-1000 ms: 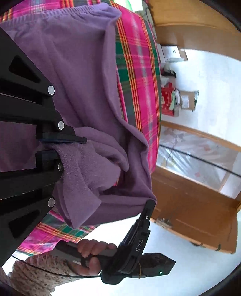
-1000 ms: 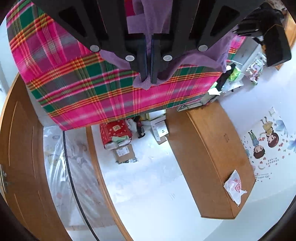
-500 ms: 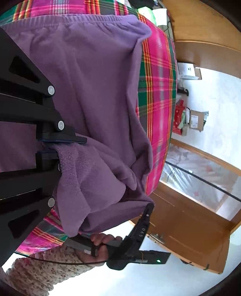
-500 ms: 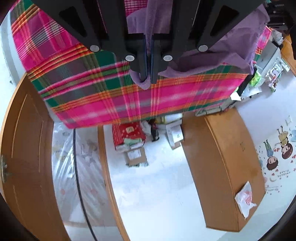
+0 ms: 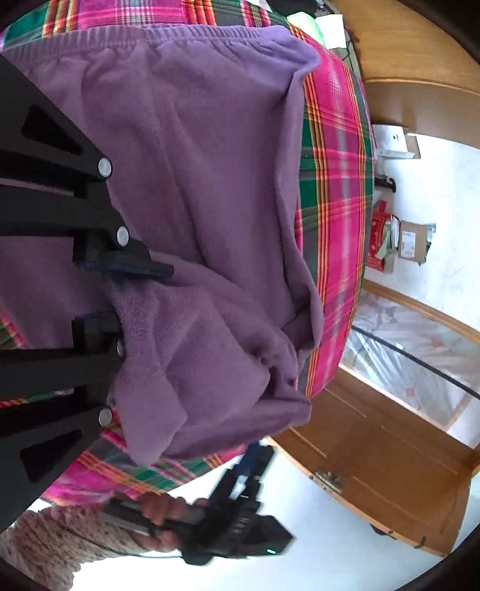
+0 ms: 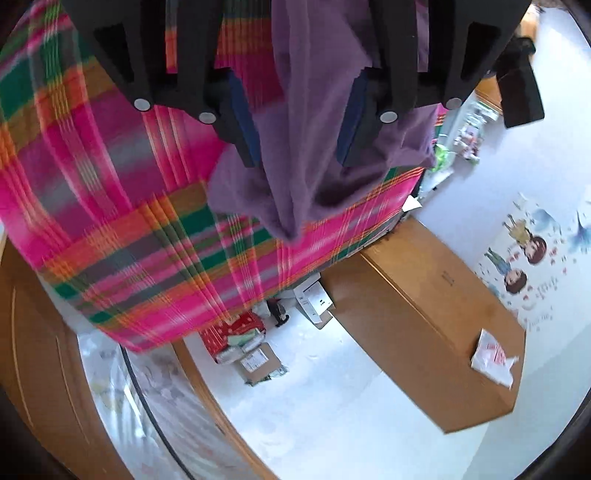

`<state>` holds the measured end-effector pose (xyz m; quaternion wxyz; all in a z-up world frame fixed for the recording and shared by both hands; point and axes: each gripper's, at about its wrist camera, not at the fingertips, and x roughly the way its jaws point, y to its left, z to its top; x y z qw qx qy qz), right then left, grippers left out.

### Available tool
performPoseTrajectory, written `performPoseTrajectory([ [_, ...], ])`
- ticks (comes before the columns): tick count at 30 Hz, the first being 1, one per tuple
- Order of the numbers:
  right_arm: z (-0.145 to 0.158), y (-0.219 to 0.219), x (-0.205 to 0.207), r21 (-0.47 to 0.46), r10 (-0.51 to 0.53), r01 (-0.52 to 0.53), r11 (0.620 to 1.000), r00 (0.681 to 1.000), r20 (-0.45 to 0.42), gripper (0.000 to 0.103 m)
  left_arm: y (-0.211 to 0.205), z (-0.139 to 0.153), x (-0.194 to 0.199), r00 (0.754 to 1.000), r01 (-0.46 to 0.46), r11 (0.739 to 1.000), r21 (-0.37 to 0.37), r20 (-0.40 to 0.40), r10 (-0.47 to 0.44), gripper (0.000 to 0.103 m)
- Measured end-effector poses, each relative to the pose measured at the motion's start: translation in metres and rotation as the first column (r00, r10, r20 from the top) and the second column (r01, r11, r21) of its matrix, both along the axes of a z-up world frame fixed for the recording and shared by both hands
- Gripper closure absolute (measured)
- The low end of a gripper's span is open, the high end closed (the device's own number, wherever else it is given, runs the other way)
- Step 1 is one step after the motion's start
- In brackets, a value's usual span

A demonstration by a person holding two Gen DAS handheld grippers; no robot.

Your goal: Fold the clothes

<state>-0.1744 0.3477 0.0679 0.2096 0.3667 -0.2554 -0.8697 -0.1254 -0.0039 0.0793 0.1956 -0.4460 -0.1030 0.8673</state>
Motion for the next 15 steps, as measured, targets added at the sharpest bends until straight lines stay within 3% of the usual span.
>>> performPoseTrajectory([
  [5, -0.024, 0.0, 0.033, -0.053, 0.037, -0.035, 0.998, 0.998, 0.053, 0.056, 0.0, 0.028, 0.012, 0.999, 0.02, 1.0, 0.017, -0.031, -0.019, 0.077],
  [8, -0.033, -0.01, 0.042, -0.027, 0.081, -0.08, 0.996, 0.994, 0.07, 0.056, 0.006, 0.053, 0.015, 0.997, 0.053, 0.998, 0.039, -0.066, -0.05, 0.077],
  [9, -0.035, -0.013, 0.044, -0.015, 0.09, -0.089, 0.996, 0.993, 0.072, 0.056, 0.008, 0.062, 0.015, 0.995, 0.069, 0.996, 0.049, -0.082, -0.065, 0.074],
  [11, -0.035, -0.02, 0.048, -0.009, 0.112, -0.111, 0.994, 0.991, 0.07, 0.056, 0.02, 0.078, 0.012, 0.989, 0.1, 0.994, 0.047, -0.112, -0.094, 0.06],
  [15, -0.036, -0.027, 0.053, -0.026, 0.139, -0.137, 0.99, 0.988, 0.072, 0.056, 0.053, 0.101, -0.004, 0.977, 0.146, 0.989, 0.02, -0.161, -0.141, 0.058],
])
